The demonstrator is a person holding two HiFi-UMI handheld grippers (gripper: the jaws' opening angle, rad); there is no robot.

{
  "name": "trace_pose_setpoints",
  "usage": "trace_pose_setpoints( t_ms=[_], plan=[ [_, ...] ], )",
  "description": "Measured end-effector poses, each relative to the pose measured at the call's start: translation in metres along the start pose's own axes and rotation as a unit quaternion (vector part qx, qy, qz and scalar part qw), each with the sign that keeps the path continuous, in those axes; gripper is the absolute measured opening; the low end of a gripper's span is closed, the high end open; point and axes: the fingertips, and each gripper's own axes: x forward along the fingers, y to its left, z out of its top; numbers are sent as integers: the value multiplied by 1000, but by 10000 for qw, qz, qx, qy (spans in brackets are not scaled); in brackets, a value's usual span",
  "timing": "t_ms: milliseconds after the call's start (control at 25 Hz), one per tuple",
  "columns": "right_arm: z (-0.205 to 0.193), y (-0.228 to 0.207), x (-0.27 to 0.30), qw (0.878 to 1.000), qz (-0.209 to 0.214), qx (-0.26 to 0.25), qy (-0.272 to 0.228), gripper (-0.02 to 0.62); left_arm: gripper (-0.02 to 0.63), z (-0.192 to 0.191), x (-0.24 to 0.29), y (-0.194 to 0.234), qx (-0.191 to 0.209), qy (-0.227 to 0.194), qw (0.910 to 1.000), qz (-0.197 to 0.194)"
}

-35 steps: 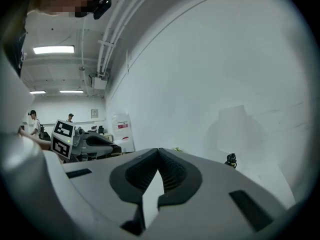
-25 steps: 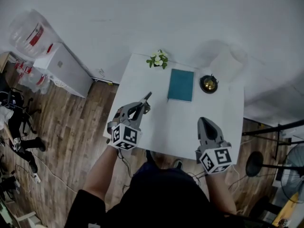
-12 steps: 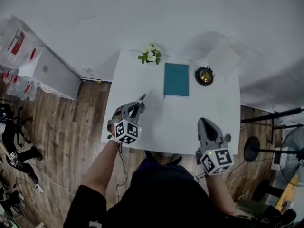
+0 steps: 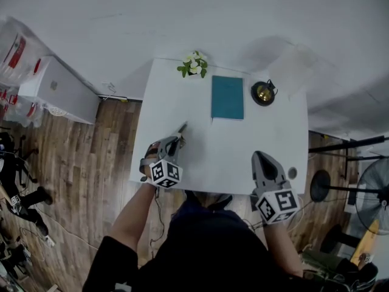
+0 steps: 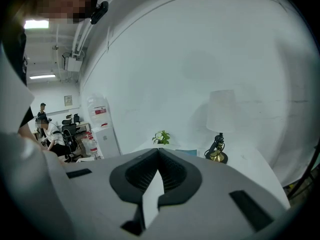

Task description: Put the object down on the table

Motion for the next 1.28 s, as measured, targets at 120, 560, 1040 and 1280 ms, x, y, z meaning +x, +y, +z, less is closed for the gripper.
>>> trace_pose_setpoints(
  t_ms=[120,560,1040,1280],
  plan=[
    [-2,9,4,10000,83,-30,44,6,20,-11,-1,-6,0,91,10000,-35],
    [-8,30,11,9992,337,-106,160,5,123,-16,-2,-32,-493,239,9972,-516],
    [17,18,-2,9970,662,-178,-360,5,88,114,-109,23,-2561,-1234,9587,84],
    [53,2,-32,9917,574,-566,-998,3,6,199,-158,31,-2592,-1830,9478,327]
  ],
)
